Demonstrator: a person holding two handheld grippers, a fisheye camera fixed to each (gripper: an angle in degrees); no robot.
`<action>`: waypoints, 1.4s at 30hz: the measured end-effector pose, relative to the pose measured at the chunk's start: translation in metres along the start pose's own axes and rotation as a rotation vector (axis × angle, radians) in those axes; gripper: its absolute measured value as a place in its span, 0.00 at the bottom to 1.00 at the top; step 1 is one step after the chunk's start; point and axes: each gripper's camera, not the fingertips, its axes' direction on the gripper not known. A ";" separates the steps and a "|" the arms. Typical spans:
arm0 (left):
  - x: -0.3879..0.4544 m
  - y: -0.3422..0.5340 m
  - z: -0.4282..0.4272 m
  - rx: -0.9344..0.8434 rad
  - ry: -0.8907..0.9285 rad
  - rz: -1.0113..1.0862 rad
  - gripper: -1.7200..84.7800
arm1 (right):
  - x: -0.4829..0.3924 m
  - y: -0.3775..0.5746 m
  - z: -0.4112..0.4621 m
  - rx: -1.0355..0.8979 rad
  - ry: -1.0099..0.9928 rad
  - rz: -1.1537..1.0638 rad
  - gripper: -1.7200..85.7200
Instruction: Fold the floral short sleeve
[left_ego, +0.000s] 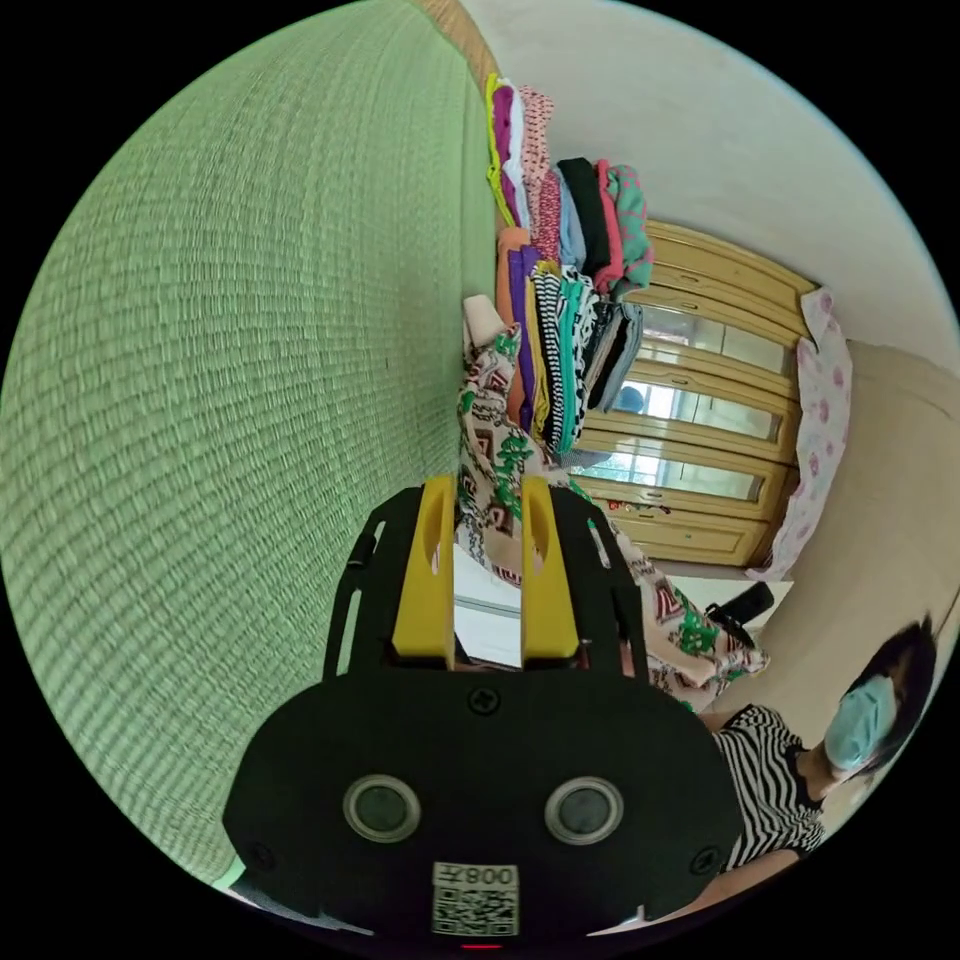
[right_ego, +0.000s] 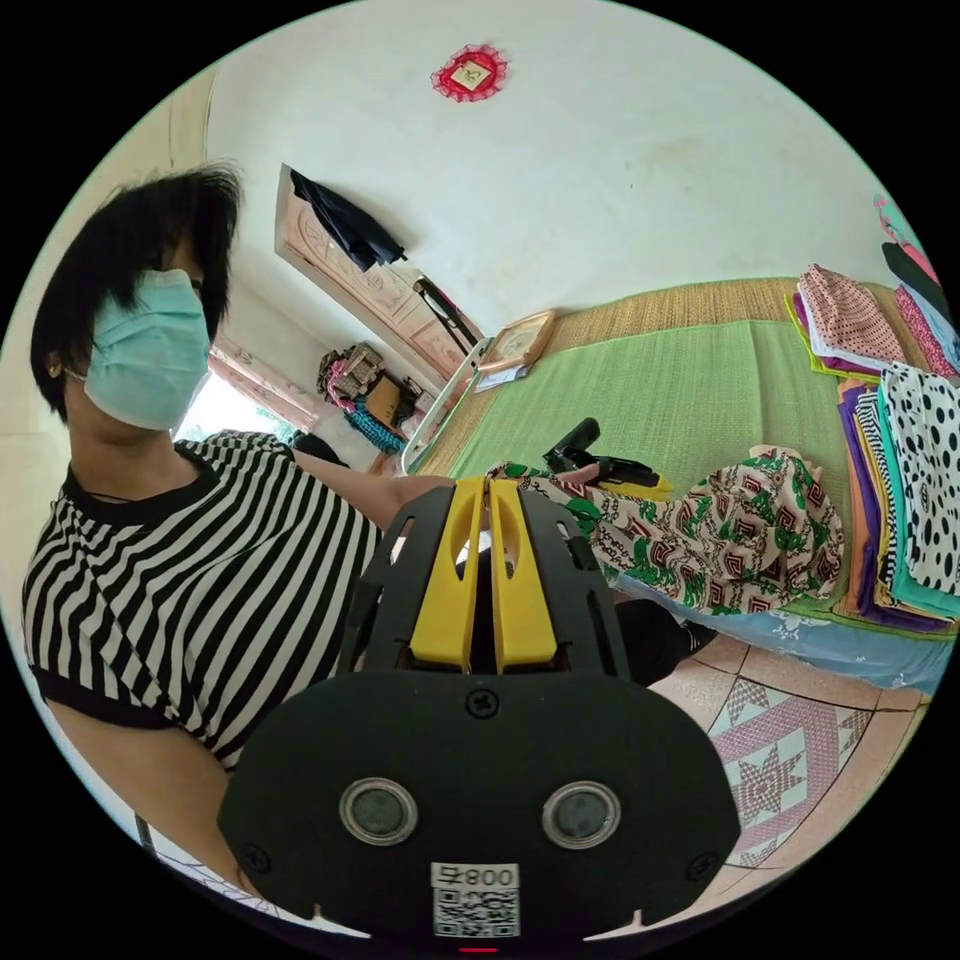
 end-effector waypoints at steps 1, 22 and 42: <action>0.008 -0.005 0.016 -0.002 0.014 -0.023 0.13 | 0.003 0.002 -0.001 0.003 -0.008 0.001 0.03; 0.336 0.114 0.123 0.216 0.188 0.279 0.03 | 0.007 0.075 -0.043 0.171 0.031 -0.044 0.02; 0.753 0.464 0.163 0.761 0.113 0.972 0.03 | -0.178 0.119 -0.097 0.517 0.159 -0.427 0.02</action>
